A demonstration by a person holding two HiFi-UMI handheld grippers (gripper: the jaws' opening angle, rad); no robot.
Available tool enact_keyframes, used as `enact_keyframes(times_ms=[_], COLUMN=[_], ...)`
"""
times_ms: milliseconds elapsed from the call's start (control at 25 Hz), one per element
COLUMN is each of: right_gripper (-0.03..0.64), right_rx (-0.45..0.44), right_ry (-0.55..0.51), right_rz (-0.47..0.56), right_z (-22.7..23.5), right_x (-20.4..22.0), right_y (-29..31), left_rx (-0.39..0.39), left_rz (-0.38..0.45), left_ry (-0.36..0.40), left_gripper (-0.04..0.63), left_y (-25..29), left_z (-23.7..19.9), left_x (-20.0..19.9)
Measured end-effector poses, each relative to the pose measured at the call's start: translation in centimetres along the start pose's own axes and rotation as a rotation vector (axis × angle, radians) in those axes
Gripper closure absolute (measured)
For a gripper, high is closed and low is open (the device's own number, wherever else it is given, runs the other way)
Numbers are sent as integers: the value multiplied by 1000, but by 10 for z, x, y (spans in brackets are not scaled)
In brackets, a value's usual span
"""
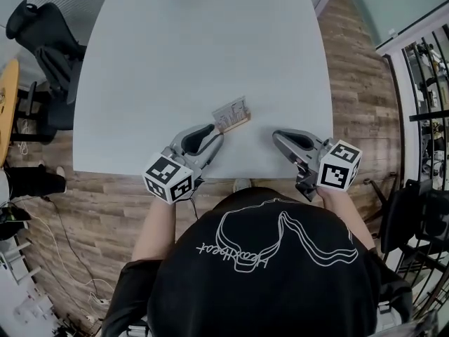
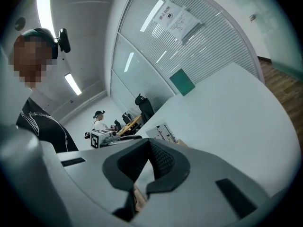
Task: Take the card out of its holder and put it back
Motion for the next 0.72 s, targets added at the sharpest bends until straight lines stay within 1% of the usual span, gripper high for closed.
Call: enact_keyframes(times_ms=[80,120,200,280,560,720], right_gripper=[607,607,607,607,607,607], right_rx=[7,10,15,17,34,44], right_ry=[6,12,28,39,60,82], right_rz=[5,7,3,-7,-21,-33], right_z=[3,5,8,10,11,14], right_x=[-1,-1,3,7,11,16], right_y=[0,-1,-2,-2,-1,-1], left_rx=[-10,-17,-27,-29,0,32], left_rz=[-23,-35,-51,-51,-30,-31], left_ry=[38,45,33,14,26,44], left_gripper=[476,474,474,474,474,481], left_y=[3,5,11,15,29,38], left_z=[-6,-9,-16,-22,-36,-38], left_x=[3,7,14,20,24,25])
Point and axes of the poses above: the fingertips, and each gripper's own axes: y forward along the fingers, z to its right, x out of its underside, the point moved 5 cm from there along -y, backward along the fingers, and after that the axes turned 4 degrees about z, right-handed, at the moved point
